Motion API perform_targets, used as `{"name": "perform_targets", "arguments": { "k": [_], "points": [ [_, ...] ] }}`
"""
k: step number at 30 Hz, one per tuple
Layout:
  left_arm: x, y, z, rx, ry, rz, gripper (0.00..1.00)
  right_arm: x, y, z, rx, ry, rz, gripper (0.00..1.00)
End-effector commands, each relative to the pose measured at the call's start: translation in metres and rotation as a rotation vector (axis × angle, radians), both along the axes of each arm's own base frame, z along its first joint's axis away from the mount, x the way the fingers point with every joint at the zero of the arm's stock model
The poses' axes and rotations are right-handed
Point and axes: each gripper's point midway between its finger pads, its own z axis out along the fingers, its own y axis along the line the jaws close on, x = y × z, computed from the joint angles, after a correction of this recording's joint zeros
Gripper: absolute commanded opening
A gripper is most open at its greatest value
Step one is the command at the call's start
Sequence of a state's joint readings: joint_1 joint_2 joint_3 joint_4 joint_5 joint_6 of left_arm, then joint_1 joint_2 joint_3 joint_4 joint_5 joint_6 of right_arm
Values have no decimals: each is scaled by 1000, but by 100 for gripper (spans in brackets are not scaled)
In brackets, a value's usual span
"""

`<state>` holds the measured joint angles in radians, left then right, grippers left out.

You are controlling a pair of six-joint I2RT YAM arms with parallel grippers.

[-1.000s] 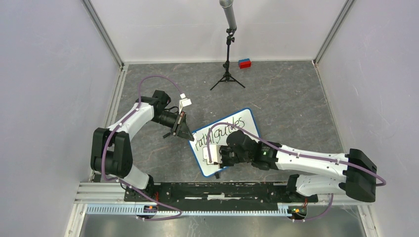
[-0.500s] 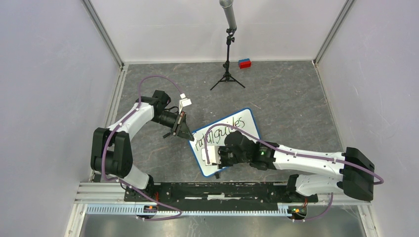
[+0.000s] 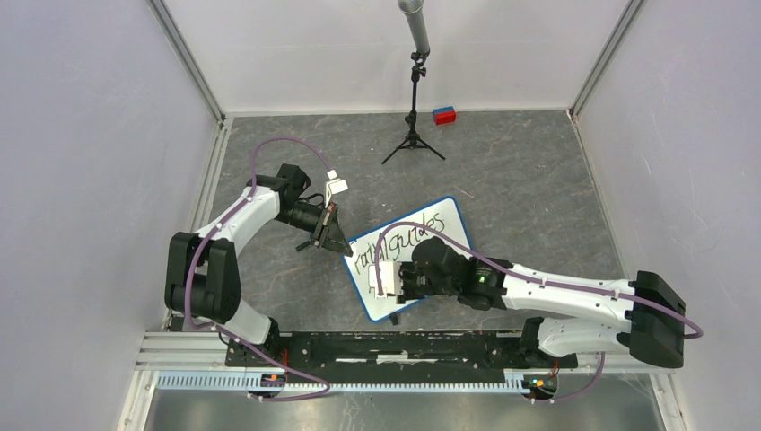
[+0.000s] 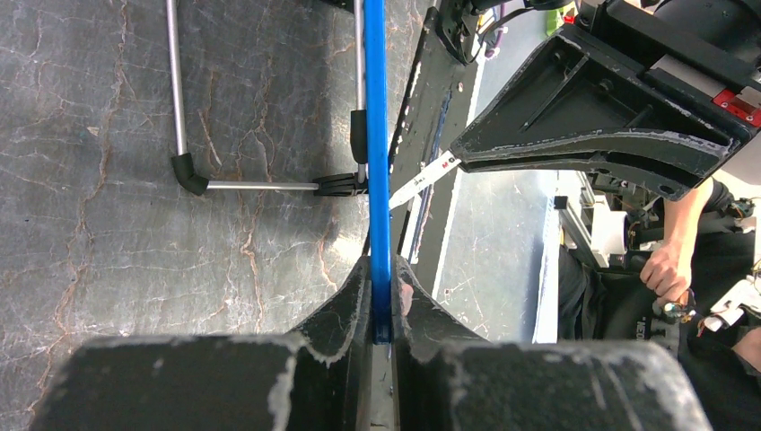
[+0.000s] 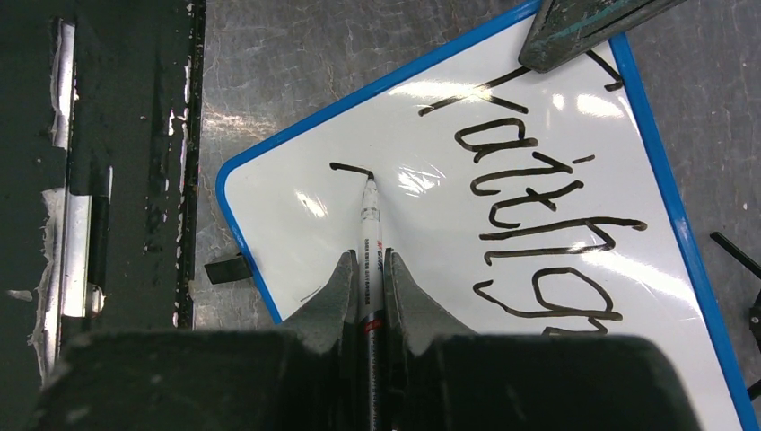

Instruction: Write a sentence on the whiteboard

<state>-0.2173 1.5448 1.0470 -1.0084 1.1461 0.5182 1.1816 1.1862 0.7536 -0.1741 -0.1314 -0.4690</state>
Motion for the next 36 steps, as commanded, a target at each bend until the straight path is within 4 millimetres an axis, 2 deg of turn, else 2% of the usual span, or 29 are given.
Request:
{"name": "perform_targets", "arguments": {
  "k": [1, 7, 9, 17, 23, 30, 36],
  "points": [
    [7, 0, -4, 12, -52, -20, 2, 0, -2, 9, 18, -20, 14, 0],
    [6, -1, -6, 12, -49, -22, 2, -17, -8, -8, -47, 34, 92, 0],
    [7, 0, -5, 12, -50, -20, 3, -16, -8, -8, -50, 30, 87, 0],
    [6, 0, -5, 11, -49, -22, 2, 0, 1, 20, 27, -24, 27, 0],
    [6, 0, -4, 8, -54, -22, 2, 1, 11, 35, 78, -22, 28, 0],
    [6, 0, -5, 9, -53, -22, 2, 7, 14, 35, 80, -33, 5, 0],
    [6, -1, -4, 7, -55, -23, 2, 7, 9, 20, 35, -33, 3, 0]
  ]
}}
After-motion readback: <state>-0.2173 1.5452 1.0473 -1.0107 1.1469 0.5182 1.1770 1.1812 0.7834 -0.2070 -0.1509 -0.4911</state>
